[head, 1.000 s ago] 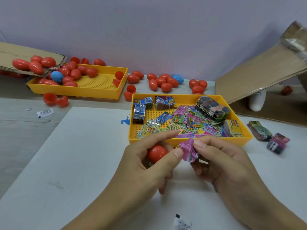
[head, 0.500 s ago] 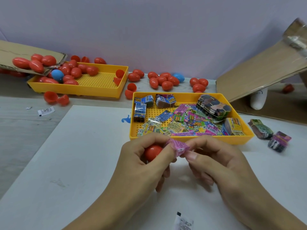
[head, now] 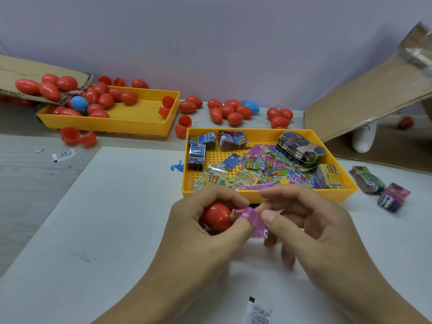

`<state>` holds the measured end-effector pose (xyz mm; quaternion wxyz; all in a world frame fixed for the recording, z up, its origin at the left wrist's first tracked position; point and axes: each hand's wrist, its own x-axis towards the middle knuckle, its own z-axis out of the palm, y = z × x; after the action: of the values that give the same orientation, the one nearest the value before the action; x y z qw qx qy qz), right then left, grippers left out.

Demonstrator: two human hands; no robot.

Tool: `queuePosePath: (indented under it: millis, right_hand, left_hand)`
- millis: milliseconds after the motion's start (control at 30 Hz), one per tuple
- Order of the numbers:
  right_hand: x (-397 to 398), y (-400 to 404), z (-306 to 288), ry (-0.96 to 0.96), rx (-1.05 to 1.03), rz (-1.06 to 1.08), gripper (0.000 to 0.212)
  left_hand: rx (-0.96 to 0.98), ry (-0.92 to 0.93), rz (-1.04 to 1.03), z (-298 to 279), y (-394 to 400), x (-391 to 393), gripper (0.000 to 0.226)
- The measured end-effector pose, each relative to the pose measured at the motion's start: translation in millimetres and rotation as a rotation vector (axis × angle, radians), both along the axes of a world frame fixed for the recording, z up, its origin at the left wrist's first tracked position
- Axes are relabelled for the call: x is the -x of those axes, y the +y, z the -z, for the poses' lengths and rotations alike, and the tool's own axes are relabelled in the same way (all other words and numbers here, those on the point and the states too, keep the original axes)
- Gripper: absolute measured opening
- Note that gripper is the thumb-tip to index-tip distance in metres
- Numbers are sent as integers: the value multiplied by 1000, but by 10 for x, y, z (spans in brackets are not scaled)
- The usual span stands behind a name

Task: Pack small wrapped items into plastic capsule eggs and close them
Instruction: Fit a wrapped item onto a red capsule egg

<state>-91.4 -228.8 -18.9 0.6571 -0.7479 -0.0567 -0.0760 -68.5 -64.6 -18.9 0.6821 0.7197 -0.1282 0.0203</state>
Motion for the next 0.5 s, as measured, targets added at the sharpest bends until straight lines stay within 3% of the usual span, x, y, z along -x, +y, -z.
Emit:
queuePosePath:
  millis: [233,500]
  right_hand:
    - [40,30,-4,-17,90,-82,39]
    - [4,9,33,-15,21,5,30]
  left_hand:
    - [-9,-26,-84,22,10,-9,21]
    - [-39,-59,-32,26,7,4,19]
